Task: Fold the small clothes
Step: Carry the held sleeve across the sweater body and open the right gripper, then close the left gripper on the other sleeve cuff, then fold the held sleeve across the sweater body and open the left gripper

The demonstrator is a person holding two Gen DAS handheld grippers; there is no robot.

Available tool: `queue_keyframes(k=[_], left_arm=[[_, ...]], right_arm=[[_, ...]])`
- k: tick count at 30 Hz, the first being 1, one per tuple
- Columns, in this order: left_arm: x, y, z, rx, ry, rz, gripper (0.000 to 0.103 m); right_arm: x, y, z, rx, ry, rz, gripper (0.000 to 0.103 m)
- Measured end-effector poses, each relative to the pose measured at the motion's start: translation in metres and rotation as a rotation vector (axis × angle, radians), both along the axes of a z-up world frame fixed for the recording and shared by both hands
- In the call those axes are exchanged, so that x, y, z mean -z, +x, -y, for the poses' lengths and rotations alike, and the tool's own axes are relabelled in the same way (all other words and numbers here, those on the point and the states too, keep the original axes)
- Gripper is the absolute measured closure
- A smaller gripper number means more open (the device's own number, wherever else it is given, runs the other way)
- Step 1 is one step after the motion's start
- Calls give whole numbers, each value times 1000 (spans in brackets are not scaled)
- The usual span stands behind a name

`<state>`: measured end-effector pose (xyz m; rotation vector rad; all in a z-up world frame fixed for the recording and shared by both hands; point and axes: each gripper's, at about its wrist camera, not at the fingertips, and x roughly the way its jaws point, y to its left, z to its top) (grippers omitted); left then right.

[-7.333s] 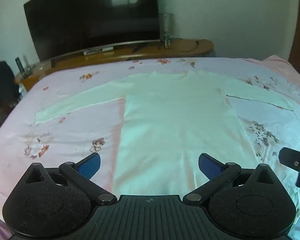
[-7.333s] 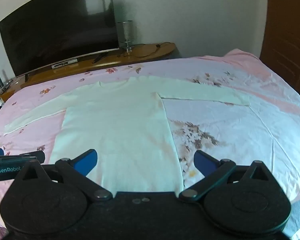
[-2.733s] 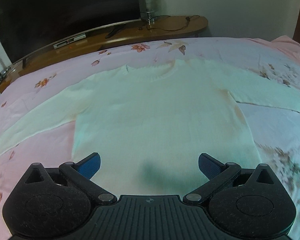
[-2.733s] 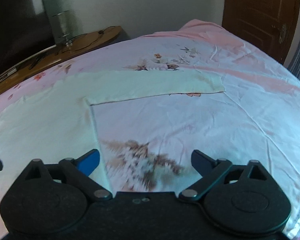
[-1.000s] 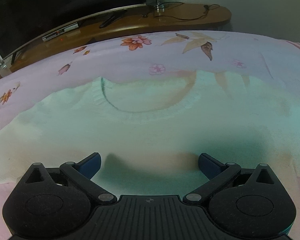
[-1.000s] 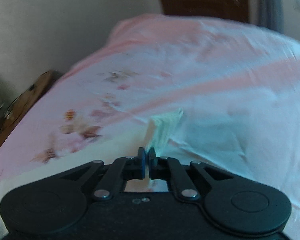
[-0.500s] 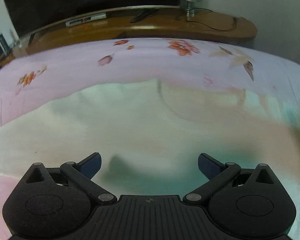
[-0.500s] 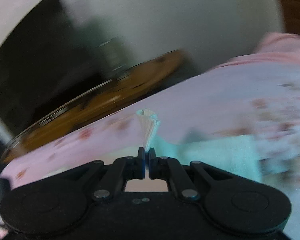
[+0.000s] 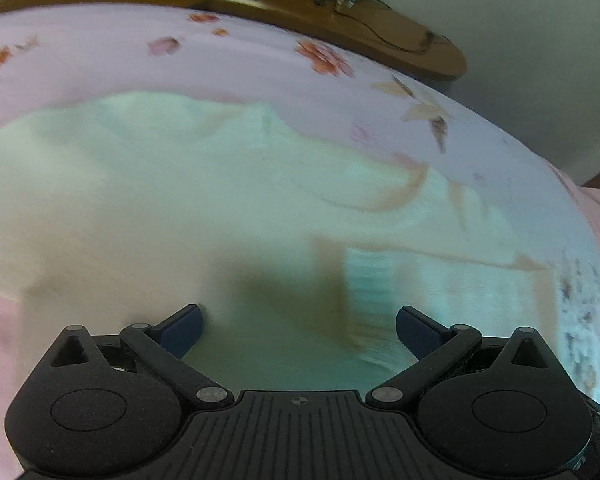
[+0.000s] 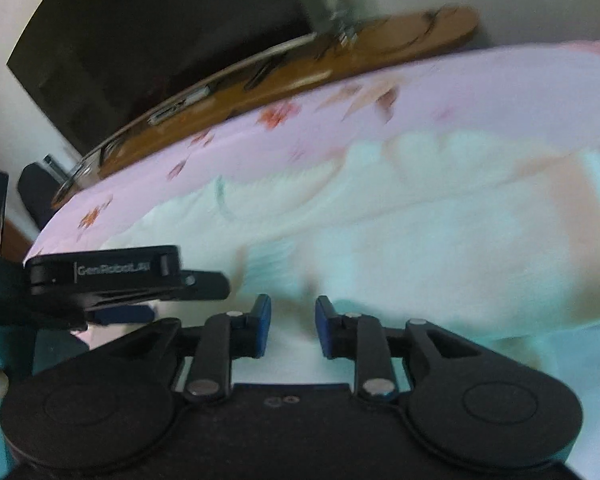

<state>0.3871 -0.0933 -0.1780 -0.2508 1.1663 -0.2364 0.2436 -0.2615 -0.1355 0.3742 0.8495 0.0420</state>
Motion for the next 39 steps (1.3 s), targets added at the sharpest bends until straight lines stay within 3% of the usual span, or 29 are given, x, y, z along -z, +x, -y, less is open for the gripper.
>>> queue_keyframes(k=[3,7,9,11,13,15,19,22,23,25,27,29,35,39], left_arm=[[1,-5,11,7,-11,-5,0],[-2,-8,13,-21,-128,-21,1],[-1,-8,20,-17,-139,-22,1],[1,-10,24,-17,-153,-17,26],[2,-12,22,-40,-182,-1,26],[4,-14,15,-80,-267,-7,27],[9,-19,13,-100,-312,6,28],[17,-20,12,-117,-393,-24,71],[21,-20,11,-129,-409,-40,75],[27,-21,15,-139,-396,-41,76],[25,-22,18,-137,-376,-11,83],[18,-24,18,-140,-336,34,99],[-17,-22,-10,-160,-334,167,99],[-32,-21,-44,-212,-305,231,99]], right_arm=[[-6,-17,21,59,-27,7,76],[-12,-41,39,108,-85,27,76],[-10,-47,42,132,-126,31,75],[-9,-54,46,162,-175,34,75],[-4,-57,47,194,-225,31,70],[1,-62,49,224,-250,22,59],[11,-73,62,268,-205,-1,59],[16,-78,64,277,-188,-6,59],[15,-81,65,278,-185,-7,59],[16,-82,65,279,-186,-7,59],[16,-84,66,282,-189,-8,59],[17,-85,67,289,-196,-12,59],[22,-89,72,328,-215,-36,50],[23,-82,69,322,-210,-25,49]])
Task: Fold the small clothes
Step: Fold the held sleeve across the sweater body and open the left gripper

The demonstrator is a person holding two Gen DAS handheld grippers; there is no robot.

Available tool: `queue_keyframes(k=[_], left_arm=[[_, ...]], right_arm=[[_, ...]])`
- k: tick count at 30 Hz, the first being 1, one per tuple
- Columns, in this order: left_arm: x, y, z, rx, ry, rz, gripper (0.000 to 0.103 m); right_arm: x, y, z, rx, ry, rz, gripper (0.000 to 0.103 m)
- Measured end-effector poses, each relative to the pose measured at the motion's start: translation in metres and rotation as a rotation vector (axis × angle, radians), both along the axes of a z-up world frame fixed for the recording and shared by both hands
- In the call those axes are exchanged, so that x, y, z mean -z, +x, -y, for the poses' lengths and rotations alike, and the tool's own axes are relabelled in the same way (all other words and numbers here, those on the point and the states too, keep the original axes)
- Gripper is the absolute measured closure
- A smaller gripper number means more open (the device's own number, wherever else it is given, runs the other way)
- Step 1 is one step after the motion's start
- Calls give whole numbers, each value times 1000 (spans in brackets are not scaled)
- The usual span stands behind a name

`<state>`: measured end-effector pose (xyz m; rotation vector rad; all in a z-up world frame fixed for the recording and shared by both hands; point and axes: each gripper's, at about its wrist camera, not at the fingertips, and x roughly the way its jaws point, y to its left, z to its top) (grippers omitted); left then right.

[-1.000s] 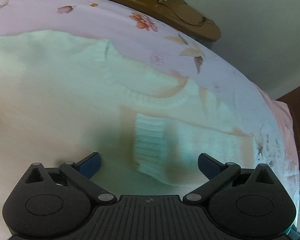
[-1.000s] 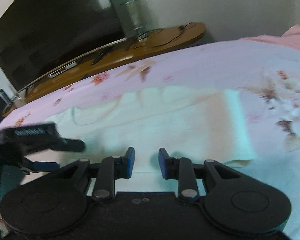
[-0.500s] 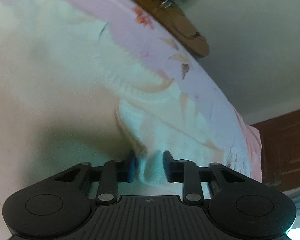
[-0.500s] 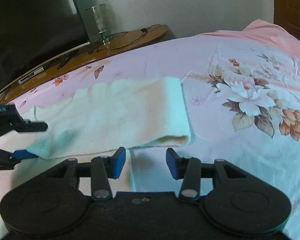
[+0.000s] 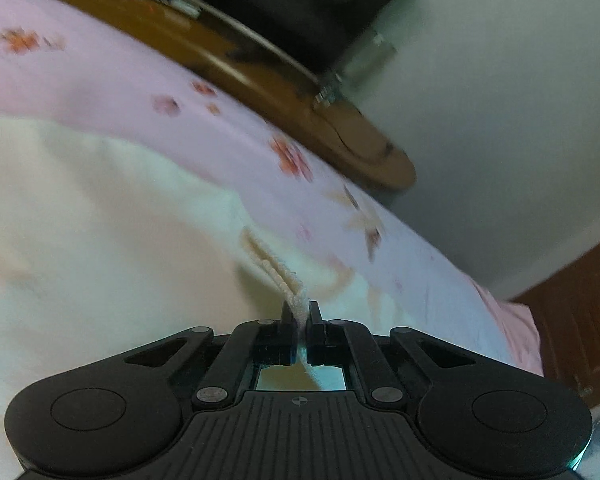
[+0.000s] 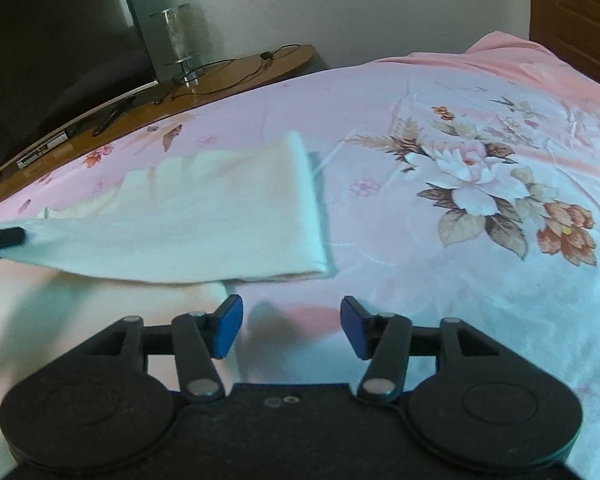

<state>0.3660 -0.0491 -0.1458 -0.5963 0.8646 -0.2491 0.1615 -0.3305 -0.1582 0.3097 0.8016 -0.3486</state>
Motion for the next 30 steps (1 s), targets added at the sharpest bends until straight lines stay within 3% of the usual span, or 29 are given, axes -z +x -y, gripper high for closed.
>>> queue_keyframes(k=[10,11,12,18,23,26,28,29,30], left_arm=[[5,4,-63,-146,26,7,99],[9,5,-66,-155,28,0,99],[12,4,-68,-157,33,-6,99],[30,-1,-85,-217,49,-39,99],[57,-4,-78,-170,125,-104,99],[50,-9,-81,-170,152,-93,98],[42,-13,-84,-166,194,-87,98],[37,-15,-88,-173,207,-82,98],[33,-18,-94,-194,216,-79,98]], right_arm=[[9,34,-24,-98,-60,-15,51],[9,35,-24,-103,-59,-10,55],[8,35,-24,-108,-61,-3,66],[5,38,-22,-101,-46,29,97],[14,33,-10,-58,-7,7,100],[10,30,-7,-56,6,-10,100],[6,26,-3,-71,50,-17,95],[2,22,-1,-76,72,-10,85],[-2,19,1,-79,83,3,84]])
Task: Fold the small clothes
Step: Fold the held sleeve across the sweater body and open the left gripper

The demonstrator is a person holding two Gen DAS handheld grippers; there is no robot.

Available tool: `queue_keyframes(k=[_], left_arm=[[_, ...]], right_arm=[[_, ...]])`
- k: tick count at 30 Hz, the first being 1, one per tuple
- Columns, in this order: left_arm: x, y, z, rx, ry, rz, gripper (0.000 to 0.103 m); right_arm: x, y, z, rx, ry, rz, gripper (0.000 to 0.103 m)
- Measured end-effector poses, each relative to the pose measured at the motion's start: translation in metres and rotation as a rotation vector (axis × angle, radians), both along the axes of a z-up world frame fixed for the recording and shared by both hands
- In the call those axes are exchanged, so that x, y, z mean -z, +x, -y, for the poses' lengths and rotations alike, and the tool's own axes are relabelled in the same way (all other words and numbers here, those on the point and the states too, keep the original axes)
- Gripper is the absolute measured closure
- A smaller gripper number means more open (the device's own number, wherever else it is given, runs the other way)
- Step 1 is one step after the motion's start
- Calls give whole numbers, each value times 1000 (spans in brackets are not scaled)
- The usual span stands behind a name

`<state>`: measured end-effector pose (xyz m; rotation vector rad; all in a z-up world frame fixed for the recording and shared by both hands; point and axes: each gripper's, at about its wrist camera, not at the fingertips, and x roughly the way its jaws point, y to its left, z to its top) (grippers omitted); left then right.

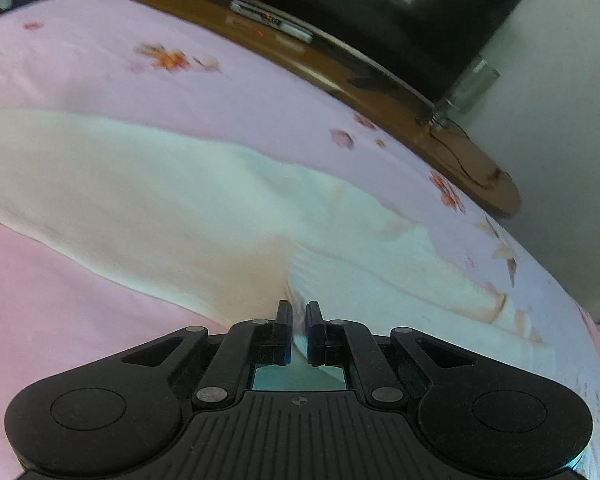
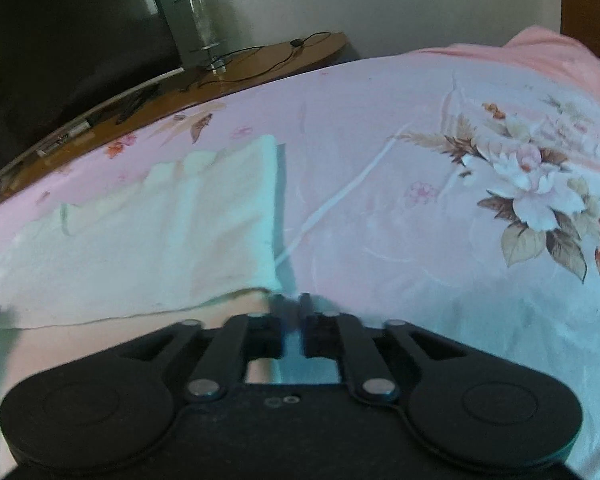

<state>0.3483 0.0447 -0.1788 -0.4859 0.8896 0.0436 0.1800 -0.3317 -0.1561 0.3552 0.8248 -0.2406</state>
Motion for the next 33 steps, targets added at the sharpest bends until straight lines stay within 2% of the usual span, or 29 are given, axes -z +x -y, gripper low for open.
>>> queue_keyframes(k=[3,7,9,12,15,17,20,22,23,24,27,29,31,33], left_arm=[[-11,-4,-12,-42,12,24,98],[-22,1,3,28,-39,43,98],[-23,6,19,64,-37,55,98],[-6,21,40,95,-37,10,98],[16,34,47,82,7,-20,98],[19,37,46,80,15,11,98],[23,37,44,71,9,26,98],[22,35,45,81,20,37,98],[22,35,46,89,29,40,98],[22,34,46,93,30,44,98],[23,32,44,98,23,53,98],[21,32,46,102,38,45,98],[15,32,47,106,35,32,98],[9,28,46,108,26,22,98]], right_arm=[[-6,-2,1,4,6,26,82],[-11,9,3,10,18,48,78],[-11,20,5,12,43,55,70],[-9,44,10,4,43,52,60],[0,74,20,8,64,41,60],[8,93,29,17,85,27,60],[17,115,37,17,96,42,64],[19,125,39,0,93,59,74],[20,128,39,-10,95,60,88],[22,130,38,-16,95,56,93],[24,125,39,7,53,62,96],[27,124,43,19,59,67,96],[18,125,35,-2,8,53,94],[4,116,26,-2,-24,81,86]])
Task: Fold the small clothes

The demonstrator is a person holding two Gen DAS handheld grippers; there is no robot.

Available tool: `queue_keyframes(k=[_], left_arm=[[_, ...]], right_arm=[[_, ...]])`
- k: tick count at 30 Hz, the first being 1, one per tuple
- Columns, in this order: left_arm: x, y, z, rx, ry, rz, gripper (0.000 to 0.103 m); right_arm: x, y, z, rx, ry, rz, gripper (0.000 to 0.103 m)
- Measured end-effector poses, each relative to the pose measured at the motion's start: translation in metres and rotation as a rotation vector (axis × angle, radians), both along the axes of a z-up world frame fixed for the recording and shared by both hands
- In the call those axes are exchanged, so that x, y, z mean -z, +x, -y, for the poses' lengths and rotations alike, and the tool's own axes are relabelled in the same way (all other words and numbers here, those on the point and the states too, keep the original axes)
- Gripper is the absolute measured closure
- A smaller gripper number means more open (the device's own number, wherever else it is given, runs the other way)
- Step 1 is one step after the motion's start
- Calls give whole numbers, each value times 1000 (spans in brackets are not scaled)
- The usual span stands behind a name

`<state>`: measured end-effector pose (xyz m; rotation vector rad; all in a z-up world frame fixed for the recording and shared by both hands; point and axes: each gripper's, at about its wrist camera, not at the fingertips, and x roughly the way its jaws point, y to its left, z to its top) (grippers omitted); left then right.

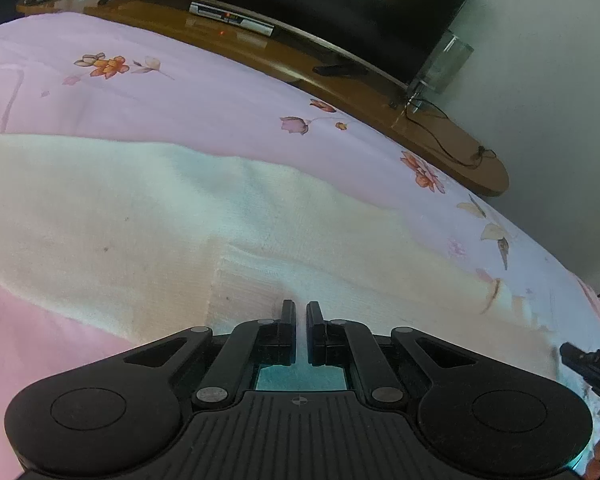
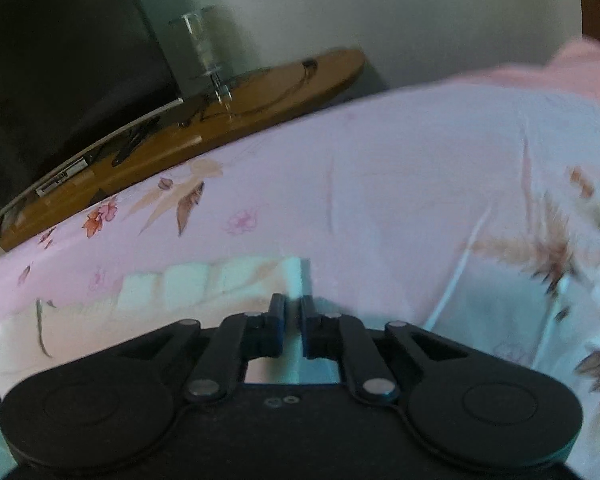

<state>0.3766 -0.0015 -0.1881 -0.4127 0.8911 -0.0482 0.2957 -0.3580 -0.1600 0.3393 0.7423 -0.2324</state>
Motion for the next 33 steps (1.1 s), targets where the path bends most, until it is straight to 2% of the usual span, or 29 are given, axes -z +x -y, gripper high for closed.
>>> queue_keyframes(k=[3,7,9,11,13,15,18,24,33], left_arm=[[-7,-10,-5,7,-15,-10,98],[0,-17,-12,22,0,-53,98],[1,-19,-16,41,-9,-67,98],[-7,-28,-25,30,-26,-78,98],[-19,-41,-38,19,-20,-44,97],[-25,-49,-57,-6,-17,-47,97],[-27,-61,-98,-94,-66,-80,97],[-27,-83,-170,-254,-50,-87,97],[-9,-111,-268,-513,-116,-107,96]], right_arm=[[-19,-15,-21,-67,20,35,80],[-22,-29,-79,-213,-11,5,79],[-12,-29,-105,-263,-55,-34,80],[2,-23,-122,-293,-70,-122,78],[-4,-29,-134,-297,-88,-96,78],[-15,-34,-148,-328,-77,-67,77],[-24,-36,-175,-380,-69,-41,77],[-23,-29,-240,-507,-50,-40,77],[-12,-17,-301,-594,-33,-41,76]])
